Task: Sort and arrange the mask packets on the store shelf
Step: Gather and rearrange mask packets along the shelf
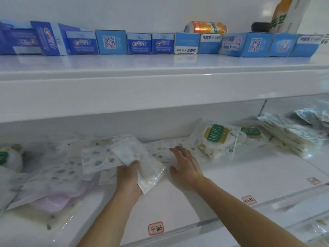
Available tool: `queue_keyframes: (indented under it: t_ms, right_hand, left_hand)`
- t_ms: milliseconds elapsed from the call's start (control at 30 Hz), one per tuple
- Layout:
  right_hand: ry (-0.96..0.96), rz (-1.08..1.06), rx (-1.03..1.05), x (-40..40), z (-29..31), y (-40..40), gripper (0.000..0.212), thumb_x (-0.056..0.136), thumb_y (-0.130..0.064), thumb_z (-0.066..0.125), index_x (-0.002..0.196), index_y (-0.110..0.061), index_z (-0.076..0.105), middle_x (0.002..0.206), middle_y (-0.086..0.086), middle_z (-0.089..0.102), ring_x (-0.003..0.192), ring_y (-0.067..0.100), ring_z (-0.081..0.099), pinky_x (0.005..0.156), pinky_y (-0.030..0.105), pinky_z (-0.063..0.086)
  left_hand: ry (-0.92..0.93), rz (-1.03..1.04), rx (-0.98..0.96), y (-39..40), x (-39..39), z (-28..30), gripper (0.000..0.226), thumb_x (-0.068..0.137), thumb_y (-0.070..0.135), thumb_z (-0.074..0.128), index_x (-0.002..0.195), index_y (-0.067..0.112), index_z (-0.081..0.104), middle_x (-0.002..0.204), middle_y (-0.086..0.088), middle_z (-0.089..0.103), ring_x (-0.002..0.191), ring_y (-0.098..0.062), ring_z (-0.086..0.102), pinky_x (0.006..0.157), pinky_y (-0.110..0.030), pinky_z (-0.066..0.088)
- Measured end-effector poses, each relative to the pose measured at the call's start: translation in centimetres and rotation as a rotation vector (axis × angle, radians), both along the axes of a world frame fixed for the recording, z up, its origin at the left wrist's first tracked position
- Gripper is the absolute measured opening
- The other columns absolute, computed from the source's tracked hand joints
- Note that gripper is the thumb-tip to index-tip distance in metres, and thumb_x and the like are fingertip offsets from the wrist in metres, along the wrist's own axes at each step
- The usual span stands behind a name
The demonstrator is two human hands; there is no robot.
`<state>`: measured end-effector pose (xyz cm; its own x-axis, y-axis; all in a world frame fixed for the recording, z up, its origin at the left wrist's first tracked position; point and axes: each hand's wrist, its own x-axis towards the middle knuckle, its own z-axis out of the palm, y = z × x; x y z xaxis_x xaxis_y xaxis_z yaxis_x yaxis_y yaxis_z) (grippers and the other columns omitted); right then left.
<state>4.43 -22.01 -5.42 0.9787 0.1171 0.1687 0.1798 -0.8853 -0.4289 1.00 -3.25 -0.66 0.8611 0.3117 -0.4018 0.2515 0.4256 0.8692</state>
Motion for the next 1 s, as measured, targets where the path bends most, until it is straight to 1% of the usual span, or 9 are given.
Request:
queue_keyframes:
  t_ms: [100,233,400,533,667,733,833,933,1000]
  right_hand:
    - [0.177,-0.052,-0.134,2.8,0.4,0.5,0.064,0.09,-0.047,0.047,0.151,-0.047,0.028,0.163,-0.001,0.023,0.147,0.03,0.02,0.121,0.048,0.018]
    - [0.124,-0.088,-0.252,5.2,0.2,0.9,0.044,0.099,-0.048,0.044,0.144,-0.045,0.047,0.145,-0.001,0.045,0.131,0.032,0.036,0.107,0.046,0.033]
    - [-0.061,-0.057,-0.023,6.2,-0.6,0.1,0.025,0.103,-0.021,0.049,0.108,-0.017,0.074,0.109,0.008,0.066,0.106,0.034,0.058,0.083,0.037,0.046]
    - [-0.129,-0.089,0.214,5.3,-0.2,-0.1,0.028,0.098,-0.012,0.056,0.071,-0.015,0.059,0.079,0.007,0.061,0.076,0.029,0.059,0.063,0.033,0.033]
    - [-0.409,-0.024,0.358,2.7,1.7,0.8,0.016,0.096,-0.006,0.063,0.081,-0.009,0.068,0.074,0.005,0.062,0.066,0.023,0.056,0.061,0.034,0.043]
    - [-0.514,0.119,0.322,0.6,2.4,2.5,0.013,0.097,-0.01,0.063,0.088,-0.009,0.072,0.079,0.005,0.066,0.069,0.021,0.058,0.063,0.031,0.047]
    - [-0.507,0.408,0.218,-2.1,2.4,5.0,0.017,0.097,-0.016,0.058,0.096,-0.01,0.074,0.087,0.004,0.067,0.078,0.02,0.06,0.071,0.025,0.047]
    - [-0.42,0.481,0.275,-2.8,2.2,5.3,0.021,0.089,-0.008,0.068,0.109,-0.013,0.075,0.098,0.001,0.069,0.085,0.015,0.063,0.079,0.015,0.048]
    - [-0.326,0.468,0.345,-2.9,2.1,4.7,0.035,0.083,0.0,0.072,0.114,-0.016,0.075,0.104,-0.003,0.07,0.087,0.009,0.064,0.082,0.015,0.051]
  left_hand:
    - [-0.014,0.007,0.017,1.4,0.0,-0.3,0.014,0.097,0.0,0.055,0.107,0.004,0.064,0.092,-0.012,0.067,0.079,-0.028,0.065,0.071,-0.034,0.051]
    - [-0.001,0.016,0.032,2.9,-0.2,-1.0,0.022,0.095,0.008,0.062,0.116,0.001,0.064,0.104,-0.017,0.071,0.093,-0.036,0.069,0.081,-0.041,0.054]
    - [-0.042,0.022,-0.006,3.0,-0.5,-1.7,0.036,0.088,0.011,0.067,0.123,0.003,0.064,0.115,-0.019,0.072,0.103,-0.039,0.07,0.099,-0.057,0.052]
    - [-0.055,0.036,-0.069,2.3,-0.8,-1.7,0.027,0.096,0.003,0.059,0.123,-0.001,0.062,0.116,-0.023,0.07,0.102,-0.039,0.069,0.091,-0.048,0.055]
    - [-0.097,0.046,-0.118,0.8,-1.7,-0.7,0.022,0.098,0.005,0.059,0.12,0.001,0.063,0.105,-0.018,0.072,0.09,-0.035,0.071,0.07,-0.038,0.057]
    - [-0.155,0.014,-0.15,-0.5,-2.6,0.4,0.028,0.095,0.018,0.066,0.118,0.001,0.065,0.106,-0.02,0.074,0.093,-0.036,0.073,0.07,-0.04,0.06]
    - [-0.235,-0.02,-0.143,-2.3,-3.6,1.3,0.049,0.085,0.033,0.073,0.121,0.001,0.065,0.109,-0.022,0.074,0.099,-0.034,0.074,0.086,-0.046,0.059]
    - [-0.145,0.126,-0.178,-1.8,-3.3,0.9,0.029,0.102,0.023,0.058,0.117,0.0,0.066,0.101,-0.023,0.074,0.079,-0.032,0.075,0.068,-0.04,0.062]
    - [-0.121,0.162,-0.192,-0.6,-3.1,0.2,0.029,0.104,0.017,0.052,0.122,-0.001,0.064,0.105,-0.024,0.073,0.085,-0.037,0.074,0.074,-0.044,0.061]
